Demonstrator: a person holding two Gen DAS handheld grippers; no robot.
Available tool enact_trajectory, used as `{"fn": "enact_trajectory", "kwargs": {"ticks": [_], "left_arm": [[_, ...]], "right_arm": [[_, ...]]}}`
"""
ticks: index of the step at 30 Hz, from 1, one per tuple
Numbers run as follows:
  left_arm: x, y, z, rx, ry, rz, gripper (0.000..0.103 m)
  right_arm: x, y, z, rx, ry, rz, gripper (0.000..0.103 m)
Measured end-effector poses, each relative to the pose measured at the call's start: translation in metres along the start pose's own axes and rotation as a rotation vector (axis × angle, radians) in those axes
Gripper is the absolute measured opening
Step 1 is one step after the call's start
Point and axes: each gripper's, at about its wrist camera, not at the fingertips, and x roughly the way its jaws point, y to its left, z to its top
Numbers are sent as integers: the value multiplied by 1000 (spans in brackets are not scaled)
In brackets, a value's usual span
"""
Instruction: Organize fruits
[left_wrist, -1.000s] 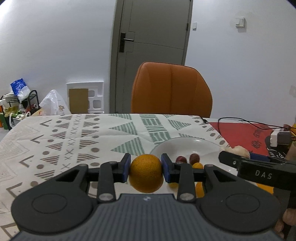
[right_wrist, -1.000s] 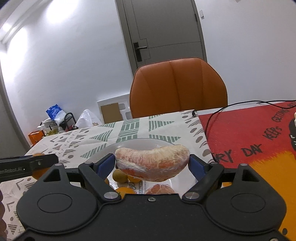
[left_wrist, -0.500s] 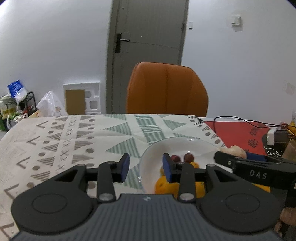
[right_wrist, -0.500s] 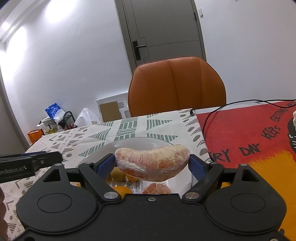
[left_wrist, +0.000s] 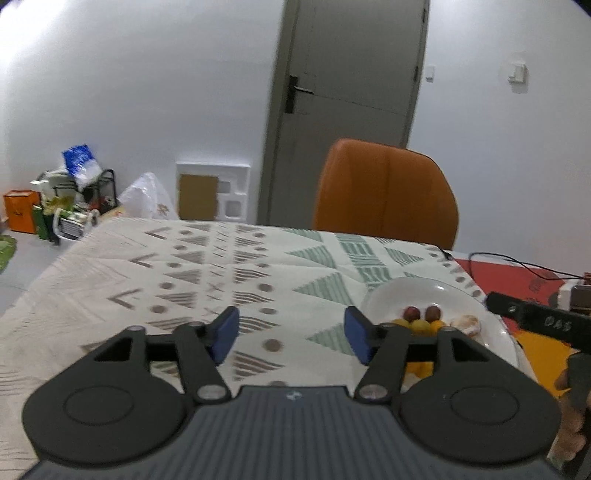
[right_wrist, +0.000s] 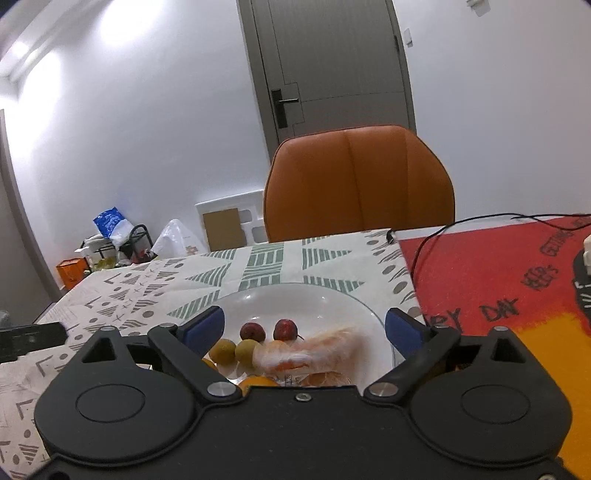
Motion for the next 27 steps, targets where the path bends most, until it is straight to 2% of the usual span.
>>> {"fn": "enact_trajectory", "kwargs": {"ticks": [3, 7, 12, 16, 27], "left_arm": [[-10, 12, 1, -22, -11, 27, 72], [-22, 22, -1, -32, -28, 43, 81], [-34, 32, -5, -37, -30, 49, 85], [-47, 38, -8, -31, -46, 57, 93], [-82, 57, -20, -32, -45, 71, 98]], "right_arm": [[-6, 4, 4, 12, 4, 14, 94], [-19, 18, 2, -33, -2, 25, 97], [-31, 31, -5, -38, 17, 55, 98], [-39, 42, -12, -45, 30, 65, 101], [-68, 68, -23, -58, 31, 97, 103]]}}
